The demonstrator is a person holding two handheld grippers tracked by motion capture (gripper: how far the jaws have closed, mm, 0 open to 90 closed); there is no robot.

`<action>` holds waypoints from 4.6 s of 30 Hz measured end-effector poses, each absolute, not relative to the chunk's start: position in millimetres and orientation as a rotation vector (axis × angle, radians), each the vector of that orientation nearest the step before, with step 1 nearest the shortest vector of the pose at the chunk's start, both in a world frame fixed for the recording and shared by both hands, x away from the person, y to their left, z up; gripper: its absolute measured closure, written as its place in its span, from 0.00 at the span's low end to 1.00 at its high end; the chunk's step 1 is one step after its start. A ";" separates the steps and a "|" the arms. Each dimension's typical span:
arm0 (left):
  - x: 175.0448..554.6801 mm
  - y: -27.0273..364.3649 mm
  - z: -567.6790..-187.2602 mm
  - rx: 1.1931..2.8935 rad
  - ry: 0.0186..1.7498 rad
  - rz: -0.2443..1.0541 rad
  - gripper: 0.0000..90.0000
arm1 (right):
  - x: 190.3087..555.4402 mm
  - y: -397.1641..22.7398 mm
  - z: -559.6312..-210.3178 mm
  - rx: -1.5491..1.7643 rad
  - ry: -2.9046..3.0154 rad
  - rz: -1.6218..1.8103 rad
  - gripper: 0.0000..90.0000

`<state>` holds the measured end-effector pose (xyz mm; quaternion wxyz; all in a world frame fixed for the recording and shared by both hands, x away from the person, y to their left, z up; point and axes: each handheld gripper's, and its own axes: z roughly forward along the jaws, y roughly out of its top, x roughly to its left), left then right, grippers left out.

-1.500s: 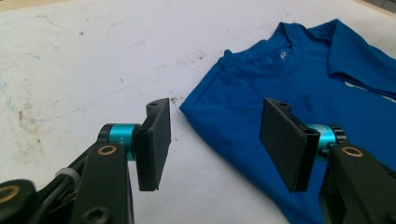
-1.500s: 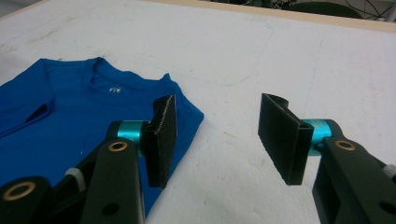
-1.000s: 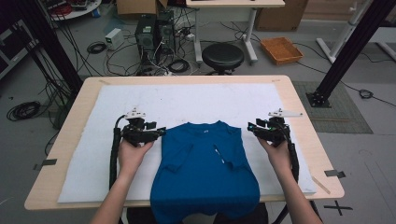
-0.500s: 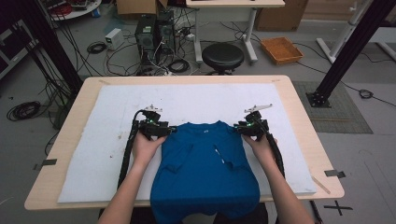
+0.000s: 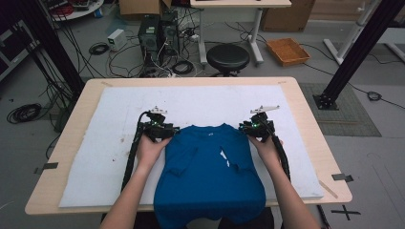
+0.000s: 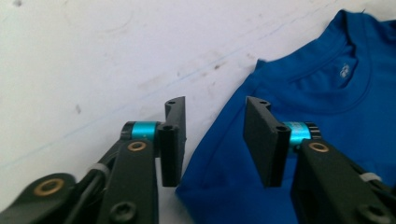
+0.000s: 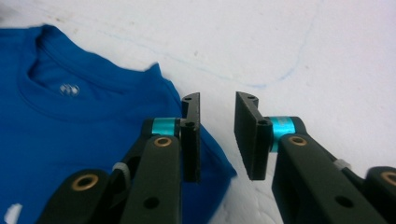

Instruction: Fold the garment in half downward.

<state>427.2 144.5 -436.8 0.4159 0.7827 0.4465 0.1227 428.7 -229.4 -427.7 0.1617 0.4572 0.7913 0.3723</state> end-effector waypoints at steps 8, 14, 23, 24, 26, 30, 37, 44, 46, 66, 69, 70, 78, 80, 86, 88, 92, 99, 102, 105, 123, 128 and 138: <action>440.8 127.7 -442.8 2.057 1.104 0.285 0.64 | 443.1 -200.3 -432.5 1.244 2.354 0.997 0.74; 442.9 120.7 -441.9 2.085 1.082 0.294 0.71 | 447.3 -195.3 -439.9 1.242 2.378 0.976 0.79; 442.0 117.5 -441.7 2.081 1.060 0.271 0.67 | 446.3 -196.8 -437.9 1.238 2.380 0.993 0.80; 442.1 117.4 -442.0 2.085 1.056 0.268 0.67 | 446.4 -197.4 -437.5 1.237 2.380 1.003 0.79; 441.8 116.2 -442.4 2.094 1.048 0.286 0.67 | 446.9 -197.7 -437.8 1.238 2.378 1.009 0.78; 440.2 113.8 -441.9 2.124 1.027 0.329 0.77 | 447.9 -196.0 -441.2 1.232 2.396 0.984 0.82; 436.9 107.1 -441.1 2.167 0.967 0.368 0.97 | 446.7 -194.0 -440.1 1.192 2.410 0.990 0.97; 440.6 111.8 -438.8 2.135 0.962 0.391 0.98 | 449.2 -199.1 -437.4 1.213 2.384 1.055 0.98; 443.5 114.2 -437.6 2.117 0.967 0.394 0.98 | 451.5 -199.3 -436.4 1.222 2.374 1.063 0.98; 431.9 128.5 -401.8 2.033 0.862 0.441 0.98 | 438.1 -203.3 -402.4 1.160 2.279 1.205 0.98; 415.4 131.0 -397.5 2.021 0.829 0.443 0.98 | 420.7 -205.6 -398.8 1.129 2.263 1.230 0.98; 409.5 131.1 -396.4 2.025 0.818 0.447 0.98 | 414.5 -206.0 -397.4 1.113 2.267 1.229 0.98; 371.4 131.5 -395.3 2.057 0.738 0.447 0.98 | 372.8 -208.6 -394.3 1.021 2.268 1.237 0.98; 365.8 133.1 -396.9 2.057 0.737 0.438 0.98 | 365.6 -209.2 -394.6 1.008 2.265 1.231 0.98; 348.1 134.9 -399.1 2.056 0.713 0.426 0.98 | 347.2 -211.0 -396.1 0.975 2.279 1.218 0.98; 342.5 134.5 -399.3 2.060 0.701 0.424 0.98 | 341.9 -211.7 -395.8 0.968 2.281 1.214 0.98; 332.1 134.5 -400.2 2.074 0.688 0.422 0.98 | 330.7 -213.0 -395.6 0.972 2.293 1.224 0.98; 312.6 136.0 -402.1 2.078 0.662 0.393 0.98 | 304.1 -215.7 -397.5 0.960 2.320 1.247 0.98; 304.1 135.6 -404.7 2.098 0.643 0.382 0.98 | 293.4 -216.8 -400.4 0.962 2.335 1.236 0.98; 295.4 135.9 -408.4 2.109 0.633 0.370 0.98 | 283.4 -216.9 -405.5 0.948 2.359 1.210 0.98; 242.8 132.8 -430.7 2.209 0.551 0.287 0.97 | 223.5 -214.8 -425.7 0.878 2.467 1.066 0.96; 236.3 135.6 -433.8 2.228 0.563 0.271 0.85 | 215.7 -216.6 -428.8 0.878 2.494 1.051 0.89; 275.6 146.6 -412.0 2.067 0.745 0.407 0.62 | 258.5 -234.7 -402.4 0.984 2.284 1.131 0.72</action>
